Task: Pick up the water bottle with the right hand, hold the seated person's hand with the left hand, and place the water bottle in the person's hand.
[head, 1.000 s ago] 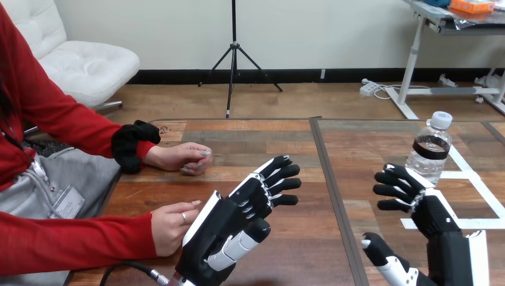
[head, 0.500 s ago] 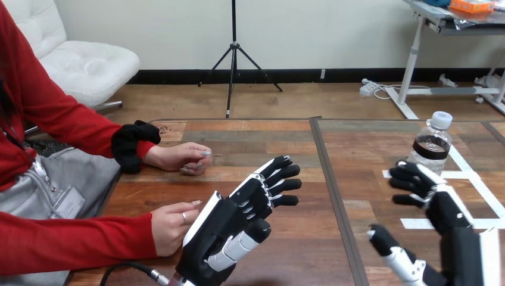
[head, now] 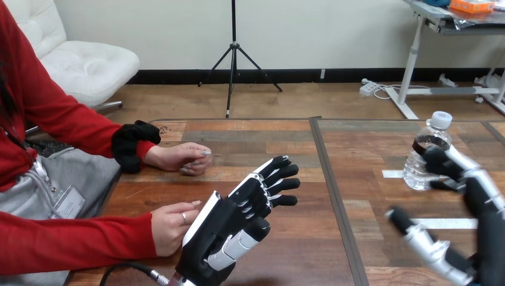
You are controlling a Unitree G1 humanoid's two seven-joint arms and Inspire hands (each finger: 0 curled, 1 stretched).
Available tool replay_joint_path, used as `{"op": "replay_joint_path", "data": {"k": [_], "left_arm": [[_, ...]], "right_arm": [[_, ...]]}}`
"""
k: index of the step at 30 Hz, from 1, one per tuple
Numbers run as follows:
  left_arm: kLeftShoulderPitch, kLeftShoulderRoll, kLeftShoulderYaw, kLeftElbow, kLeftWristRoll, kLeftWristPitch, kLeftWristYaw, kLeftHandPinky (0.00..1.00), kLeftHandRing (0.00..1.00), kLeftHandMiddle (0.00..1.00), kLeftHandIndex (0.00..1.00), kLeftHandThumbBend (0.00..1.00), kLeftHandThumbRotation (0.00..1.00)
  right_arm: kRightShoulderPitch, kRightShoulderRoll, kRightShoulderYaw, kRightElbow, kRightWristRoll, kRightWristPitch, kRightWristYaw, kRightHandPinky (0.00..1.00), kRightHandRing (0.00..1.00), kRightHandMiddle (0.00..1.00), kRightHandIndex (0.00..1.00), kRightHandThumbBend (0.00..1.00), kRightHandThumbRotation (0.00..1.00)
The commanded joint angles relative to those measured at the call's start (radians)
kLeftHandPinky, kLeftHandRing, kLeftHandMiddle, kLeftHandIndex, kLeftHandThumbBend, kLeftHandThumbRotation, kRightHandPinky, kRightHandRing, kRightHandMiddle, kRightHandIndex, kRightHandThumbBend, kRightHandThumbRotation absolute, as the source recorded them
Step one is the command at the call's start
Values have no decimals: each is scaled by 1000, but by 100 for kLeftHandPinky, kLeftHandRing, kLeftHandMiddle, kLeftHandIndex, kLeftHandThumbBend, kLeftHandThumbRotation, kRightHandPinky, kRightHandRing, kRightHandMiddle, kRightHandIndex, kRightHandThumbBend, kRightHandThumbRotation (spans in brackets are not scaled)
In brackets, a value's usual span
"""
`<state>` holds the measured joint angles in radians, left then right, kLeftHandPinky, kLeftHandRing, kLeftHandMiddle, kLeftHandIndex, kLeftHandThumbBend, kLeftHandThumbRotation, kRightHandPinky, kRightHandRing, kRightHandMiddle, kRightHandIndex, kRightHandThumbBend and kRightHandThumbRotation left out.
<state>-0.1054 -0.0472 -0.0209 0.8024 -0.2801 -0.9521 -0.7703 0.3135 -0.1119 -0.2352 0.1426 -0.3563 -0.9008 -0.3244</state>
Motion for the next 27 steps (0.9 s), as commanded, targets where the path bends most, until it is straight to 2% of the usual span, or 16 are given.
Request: {"op": "replay_joint_path", "data": {"k": [1,11,15,27], "left_arm": [[-78,-37,-5,4,-9,-1,1,79,86,89,90,92,75],[-85,-45,-3,22,-4,-29,9,78,85,88,89,92,75],[-86,-48,-5,22,-12,-19,3,78,86,88,89,92,75],[-82,-53,-6,20,-33,-8,-23,80,87,89,90,91,74]], "right_arm": [[-89,-57,-56,-67,-1,48,-9,64,72,74,76,84,50],[-137,-134,-106,-88,35,154,14,64,74,76,77,89,50],[-164,-172,-123,-85,54,194,28,64,75,76,77,90,50],[-244,-256,-148,-59,126,317,84,66,77,78,78,95,46]]}}
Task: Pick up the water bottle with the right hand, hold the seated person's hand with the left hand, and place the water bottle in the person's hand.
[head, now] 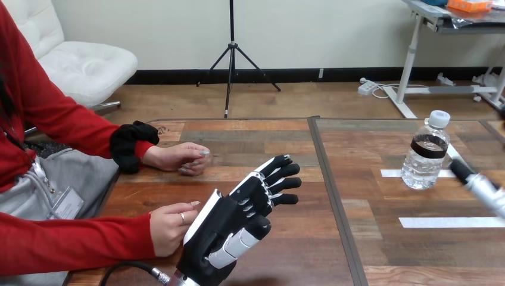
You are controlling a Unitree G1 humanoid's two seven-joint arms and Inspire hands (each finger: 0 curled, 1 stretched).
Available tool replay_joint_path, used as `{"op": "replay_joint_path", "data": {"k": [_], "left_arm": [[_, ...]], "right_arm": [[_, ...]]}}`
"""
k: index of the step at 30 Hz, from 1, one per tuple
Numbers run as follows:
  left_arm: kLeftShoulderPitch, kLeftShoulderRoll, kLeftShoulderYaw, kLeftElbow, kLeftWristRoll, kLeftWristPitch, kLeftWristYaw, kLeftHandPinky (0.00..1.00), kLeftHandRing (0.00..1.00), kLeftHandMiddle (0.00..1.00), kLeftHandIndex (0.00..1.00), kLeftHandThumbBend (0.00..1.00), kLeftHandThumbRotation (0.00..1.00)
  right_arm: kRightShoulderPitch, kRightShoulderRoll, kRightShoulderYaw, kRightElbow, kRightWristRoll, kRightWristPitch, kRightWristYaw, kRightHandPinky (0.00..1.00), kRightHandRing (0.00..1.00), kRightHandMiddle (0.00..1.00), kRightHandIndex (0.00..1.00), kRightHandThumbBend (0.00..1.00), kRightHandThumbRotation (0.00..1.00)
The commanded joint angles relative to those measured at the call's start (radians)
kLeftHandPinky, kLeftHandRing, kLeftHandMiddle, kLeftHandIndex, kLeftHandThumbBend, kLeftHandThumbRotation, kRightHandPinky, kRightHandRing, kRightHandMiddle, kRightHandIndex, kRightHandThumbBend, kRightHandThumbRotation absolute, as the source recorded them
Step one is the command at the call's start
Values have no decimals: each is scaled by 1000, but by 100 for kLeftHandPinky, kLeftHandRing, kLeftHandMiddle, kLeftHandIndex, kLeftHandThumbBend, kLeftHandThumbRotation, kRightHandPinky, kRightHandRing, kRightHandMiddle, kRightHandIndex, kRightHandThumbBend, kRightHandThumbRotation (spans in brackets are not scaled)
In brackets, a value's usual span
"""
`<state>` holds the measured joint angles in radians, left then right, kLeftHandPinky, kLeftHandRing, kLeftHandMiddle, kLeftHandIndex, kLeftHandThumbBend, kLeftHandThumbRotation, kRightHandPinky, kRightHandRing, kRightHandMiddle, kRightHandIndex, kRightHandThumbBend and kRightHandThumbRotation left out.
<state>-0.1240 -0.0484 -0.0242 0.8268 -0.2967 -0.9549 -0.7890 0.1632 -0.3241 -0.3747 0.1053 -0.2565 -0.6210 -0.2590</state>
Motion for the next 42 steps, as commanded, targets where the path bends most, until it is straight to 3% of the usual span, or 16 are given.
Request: {"op": "replay_joint_path", "data": {"k": [1,11,22,42], "left_arm": [[-63,-52,-3,-5,-17,-6,-3,80,87,89,90,91,74],[-57,-55,-6,-12,-21,-7,-2,79,86,88,89,92,74],[-53,-55,-8,-19,-29,-6,-12,78,86,88,89,91,74],[-45,-55,-8,-32,-32,-11,-19,78,86,88,90,91,75]], "right_arm": [[-101,-48,-10,-18,28,45,21,66,77,78,78,95,46],[-182,-89,-18,14,68,172,55,65,79,79,82,100,47],[-295,-152,-17,114,88,310,96,68,82,82,86,100,47],[-512,-278,38,402,73,420,186,74,89,87,91,100,52]]}}
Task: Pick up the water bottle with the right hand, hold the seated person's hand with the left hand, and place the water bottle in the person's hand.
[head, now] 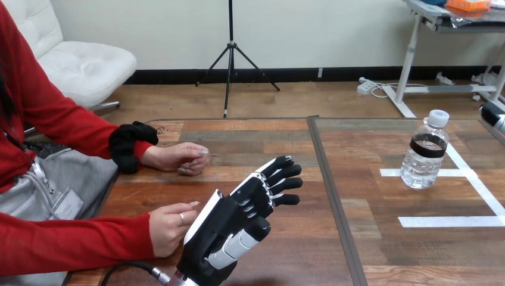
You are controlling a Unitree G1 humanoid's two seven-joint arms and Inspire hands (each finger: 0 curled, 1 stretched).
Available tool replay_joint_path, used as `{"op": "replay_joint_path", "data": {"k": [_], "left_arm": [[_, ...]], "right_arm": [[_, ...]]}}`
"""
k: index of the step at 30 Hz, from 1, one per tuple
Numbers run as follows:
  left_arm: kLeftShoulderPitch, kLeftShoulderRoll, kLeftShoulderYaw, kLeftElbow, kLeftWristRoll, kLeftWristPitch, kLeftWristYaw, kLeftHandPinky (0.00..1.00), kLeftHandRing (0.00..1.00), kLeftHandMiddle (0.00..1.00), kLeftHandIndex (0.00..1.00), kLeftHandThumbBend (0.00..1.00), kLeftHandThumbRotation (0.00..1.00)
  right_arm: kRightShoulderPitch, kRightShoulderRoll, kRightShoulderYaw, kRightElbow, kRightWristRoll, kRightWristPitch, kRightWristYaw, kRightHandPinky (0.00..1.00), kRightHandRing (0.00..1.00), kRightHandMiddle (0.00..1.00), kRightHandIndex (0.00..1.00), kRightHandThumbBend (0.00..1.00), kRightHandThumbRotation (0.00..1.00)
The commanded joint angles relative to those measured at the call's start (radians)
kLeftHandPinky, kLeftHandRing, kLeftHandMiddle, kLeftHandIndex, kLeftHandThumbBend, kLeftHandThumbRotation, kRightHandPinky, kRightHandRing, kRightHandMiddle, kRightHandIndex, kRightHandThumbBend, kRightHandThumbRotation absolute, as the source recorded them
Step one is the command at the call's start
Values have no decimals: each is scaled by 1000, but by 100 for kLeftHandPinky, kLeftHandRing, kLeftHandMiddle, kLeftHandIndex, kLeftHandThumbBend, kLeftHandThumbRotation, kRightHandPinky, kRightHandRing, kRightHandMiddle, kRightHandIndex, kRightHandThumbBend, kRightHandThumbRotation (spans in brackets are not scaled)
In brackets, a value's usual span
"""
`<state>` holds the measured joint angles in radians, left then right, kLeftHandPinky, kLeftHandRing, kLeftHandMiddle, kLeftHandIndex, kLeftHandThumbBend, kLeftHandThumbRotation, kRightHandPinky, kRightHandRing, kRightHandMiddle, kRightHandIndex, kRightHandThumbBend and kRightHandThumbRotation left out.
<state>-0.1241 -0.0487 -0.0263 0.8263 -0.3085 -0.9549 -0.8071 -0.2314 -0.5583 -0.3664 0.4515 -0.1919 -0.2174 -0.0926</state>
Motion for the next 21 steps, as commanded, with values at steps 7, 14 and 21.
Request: {"op": "replay_joint_path", "data": {"k": [7,14,21], "left_arm": [[-45,-56,-7,-33,-30,0,-10,79,87,89,89,92,74],[-44,-58,-7,-33,-32,0,-14,79,87,89,89,92,74],[-44,-59,-7,-31,-39,-1,-30,79,87,88,89,92,74]], "right_arm": [[-197,-73,67,154,-9,43,43,74,89,87,92,100,54],[-287,-94,109,283,-26,60,58,74,88,88,93,100,53],[-367,-116,166,408,-75,68,46,72,85,88,93,100,53]]}}
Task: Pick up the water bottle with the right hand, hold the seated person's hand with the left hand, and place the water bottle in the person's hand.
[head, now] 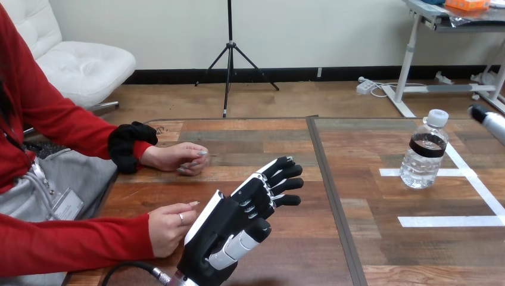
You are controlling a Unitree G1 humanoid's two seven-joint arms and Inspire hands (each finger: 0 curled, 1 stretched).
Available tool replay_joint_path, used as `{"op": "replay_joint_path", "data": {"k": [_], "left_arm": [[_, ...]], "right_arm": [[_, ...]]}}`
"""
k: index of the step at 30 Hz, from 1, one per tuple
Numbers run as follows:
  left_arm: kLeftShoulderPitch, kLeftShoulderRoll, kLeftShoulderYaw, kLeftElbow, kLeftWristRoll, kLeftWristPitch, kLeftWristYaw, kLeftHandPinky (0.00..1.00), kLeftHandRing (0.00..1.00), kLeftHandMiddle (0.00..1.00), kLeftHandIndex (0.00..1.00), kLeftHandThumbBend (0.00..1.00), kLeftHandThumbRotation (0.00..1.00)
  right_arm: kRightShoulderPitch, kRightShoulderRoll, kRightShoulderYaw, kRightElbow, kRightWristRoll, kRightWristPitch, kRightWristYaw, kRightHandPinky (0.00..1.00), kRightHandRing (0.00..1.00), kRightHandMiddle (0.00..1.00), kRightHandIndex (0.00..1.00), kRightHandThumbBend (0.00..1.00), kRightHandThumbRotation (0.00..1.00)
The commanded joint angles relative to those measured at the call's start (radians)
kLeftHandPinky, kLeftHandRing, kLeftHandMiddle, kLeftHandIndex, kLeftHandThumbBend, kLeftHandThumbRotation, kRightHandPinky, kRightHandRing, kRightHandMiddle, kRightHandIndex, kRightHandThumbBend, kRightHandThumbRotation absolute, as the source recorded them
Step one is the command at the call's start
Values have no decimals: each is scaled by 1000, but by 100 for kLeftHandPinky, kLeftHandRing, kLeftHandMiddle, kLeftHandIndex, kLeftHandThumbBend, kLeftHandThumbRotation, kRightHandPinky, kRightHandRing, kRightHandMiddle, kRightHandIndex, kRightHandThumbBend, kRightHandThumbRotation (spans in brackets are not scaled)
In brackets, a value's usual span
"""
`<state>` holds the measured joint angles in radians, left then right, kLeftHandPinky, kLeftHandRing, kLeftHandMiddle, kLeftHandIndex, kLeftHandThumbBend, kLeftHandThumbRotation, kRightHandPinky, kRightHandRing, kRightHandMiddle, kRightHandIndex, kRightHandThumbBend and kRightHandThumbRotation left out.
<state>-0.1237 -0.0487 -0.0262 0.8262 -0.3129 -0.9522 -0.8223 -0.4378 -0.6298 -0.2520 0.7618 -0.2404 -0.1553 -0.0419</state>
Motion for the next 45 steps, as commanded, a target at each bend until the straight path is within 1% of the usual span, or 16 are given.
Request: {"op": "replay_joint_path", "data": {"k": [1,4,5,8,14,19,23,31,34,38,43,45], "left_arm": [[-45,-59,-7,-30,-36,-5,-17,80,87,89,89,92,75],[-44,-60,-6,-30,-41,-1,-25,80,87,88,90,91,75],[-44,-62,-6,-31,-50,4,-35,80,87,88,90,91,75],[-43,-65,-5,-33,-66,8,-53,81,87,88,89,90,75],[-38,-68,-6,-39,-82,13,-73,82,87,88,89,90,76],[-32,-67,-8,-49,-89,18,-81,82,87,87,89,91,76],[-28,-64,-11,-57,-93,23,-86,82,87,87,88,92,77],[-20,-67,-10,-67,-103,24,-95,81,87,87,88,92,78],[-15,-66,-11,-73,-106,34,-97,81,87,87,88,93,78],[-12,-65,-13,-77,-114,34,-109,81,88,87,88,96,79],[-6,-64,-17,-90,-128,44,-128,82,88,87,87,98,82],[-1,-62,-22,-104,-136,58,-138,82,89,88,88,99,83]], "right_arm": [[-170,-45,55,111,-26,7,-3,72,85,88,93,100,53],[-202,-55,83,160,-52,16,-9,72,85,88,94,100,54],[-216,-58,97,184,-66,19,-17,72,84,88,94,100,54],[-246,-62,119,231,-88,25,-29,72,84,88,94,100,55],[-299,-63,141,310,-100,43,-29,73,83,88,93,100,53],[-332,-64,156,362,-99,47,-28,73,83,89,93,100,51],[-357,-67,175,402,-107,53,-32,72,83,89,93,100,51],[-391,-66,200,455,-108,68,-32,70,82,88,93,100,51],[-402,-66,218,469,-121,77,-39,69,81,88,93,100,52],[-415,-65,253,488,-152,91,-59,65,79,87,93,100,54],[-429,-62,279,507,-172,115,-71,65,80,87,92,100,56],[-436,-60,290,515,-181,126,-77,65,81,87,92,100,57]]}}
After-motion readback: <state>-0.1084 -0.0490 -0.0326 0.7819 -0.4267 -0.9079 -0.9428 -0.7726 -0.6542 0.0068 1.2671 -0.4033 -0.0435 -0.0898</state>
